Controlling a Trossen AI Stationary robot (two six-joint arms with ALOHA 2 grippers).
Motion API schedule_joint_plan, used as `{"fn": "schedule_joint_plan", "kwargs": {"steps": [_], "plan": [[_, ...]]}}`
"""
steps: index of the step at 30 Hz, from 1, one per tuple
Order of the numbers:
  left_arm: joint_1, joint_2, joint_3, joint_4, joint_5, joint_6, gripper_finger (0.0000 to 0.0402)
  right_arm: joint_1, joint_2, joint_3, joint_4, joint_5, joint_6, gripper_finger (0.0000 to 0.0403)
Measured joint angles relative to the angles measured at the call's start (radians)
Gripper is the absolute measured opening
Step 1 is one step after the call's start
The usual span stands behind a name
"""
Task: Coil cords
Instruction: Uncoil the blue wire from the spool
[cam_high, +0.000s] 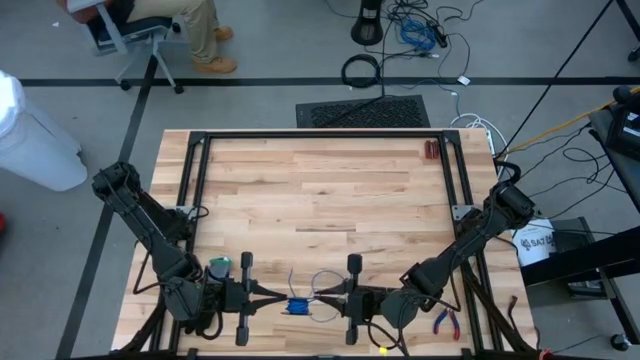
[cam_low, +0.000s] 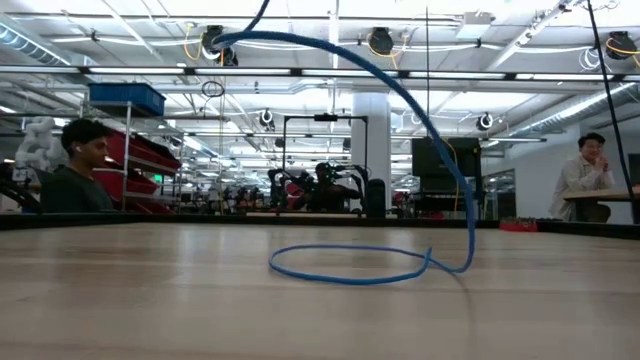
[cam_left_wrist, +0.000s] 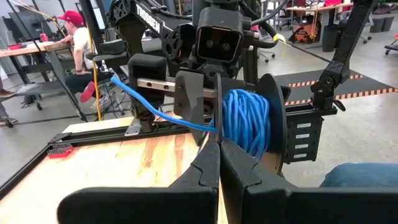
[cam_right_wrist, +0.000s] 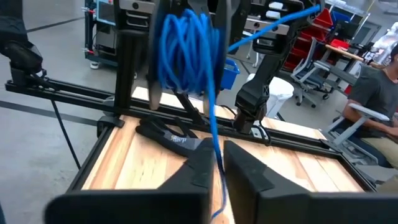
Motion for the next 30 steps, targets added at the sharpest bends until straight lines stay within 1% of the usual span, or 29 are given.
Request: {"fn": "schedule_joint_plan", "kwargs": {"steps": [2, 4, 10, 14, 20, 26, 30], "plan": [[0.000, 0.000, 0.000, 0.000, 0.000, 0.000, 0.0002, 0.002, 0.000, 0.000, 0.000, -0.003, -0.008, 0.0004], [0.000, 0.000, 0.000, 0.000, 0.000, 0.000, 0.0002, 0.007, 0.000, 0.000, 0.000, -0.006, -0.012, 0.0007], [0.000, 0.000, 0.000, 0.000, 0.000, 0.000, 0.0002, 0.015, 0.000, 0.000, -0.003, -0.002, -0.018, 0.0048], [0.000, 0.000, 0.000, 0.000, 0.000, 0.000, 0.0002, 0.014, 0.000, 0.000, -0.003, -0.001, -0.018, 0.0063], [0.000, 0.000, 0.000, 0.000, 0.000, 0.000, 0.0002, 0.014, 0.000, 0.000, -0.006, -0.001, -0.018, 0.0065], [0.000, 0.000, 0.000, -0.006, 0.000, 0.000, 0.0002, 0.015, -0.001, 0.000, -0.015, -0.001, -0.018, 0.0051], [-0.003, 0.000, 0.000, -0.007, 0.000, 0.000, 0.0002, 0.017, -0.001, 0.000, -0.015, -0.001, -0.018, 0.0051]]}}
